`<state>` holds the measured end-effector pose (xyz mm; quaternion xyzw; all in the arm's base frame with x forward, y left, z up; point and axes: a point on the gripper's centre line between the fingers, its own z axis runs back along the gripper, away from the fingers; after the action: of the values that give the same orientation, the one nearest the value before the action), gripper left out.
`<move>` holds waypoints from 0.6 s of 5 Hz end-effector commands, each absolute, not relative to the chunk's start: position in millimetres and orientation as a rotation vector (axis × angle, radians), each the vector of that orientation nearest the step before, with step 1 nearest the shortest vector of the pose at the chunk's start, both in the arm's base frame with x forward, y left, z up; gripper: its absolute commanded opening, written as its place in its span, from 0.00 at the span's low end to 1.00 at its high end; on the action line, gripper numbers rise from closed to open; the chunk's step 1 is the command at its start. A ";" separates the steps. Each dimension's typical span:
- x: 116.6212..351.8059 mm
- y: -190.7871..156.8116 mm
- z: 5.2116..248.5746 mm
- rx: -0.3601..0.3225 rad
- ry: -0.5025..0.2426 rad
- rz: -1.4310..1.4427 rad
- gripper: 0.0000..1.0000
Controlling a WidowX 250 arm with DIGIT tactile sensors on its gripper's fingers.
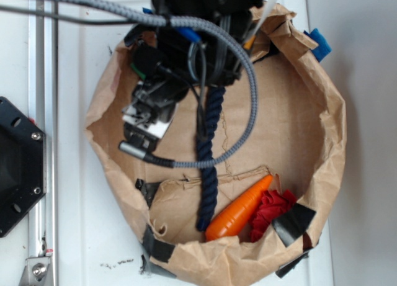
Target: Grab the green block.
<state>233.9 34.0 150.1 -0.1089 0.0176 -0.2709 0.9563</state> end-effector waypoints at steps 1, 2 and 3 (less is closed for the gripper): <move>237.3 39.6 118.1 -0.110 -0.042 -0.709 1.00; 250.6 45.9 101.2 -0.101 -0.026 -0.775 1.00; 260.9 57.4 93.5 -0.100 -0.024 -0.823 1.00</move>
<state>254.0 51.8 81.5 -0.0642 0.0085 -0.4014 0.9136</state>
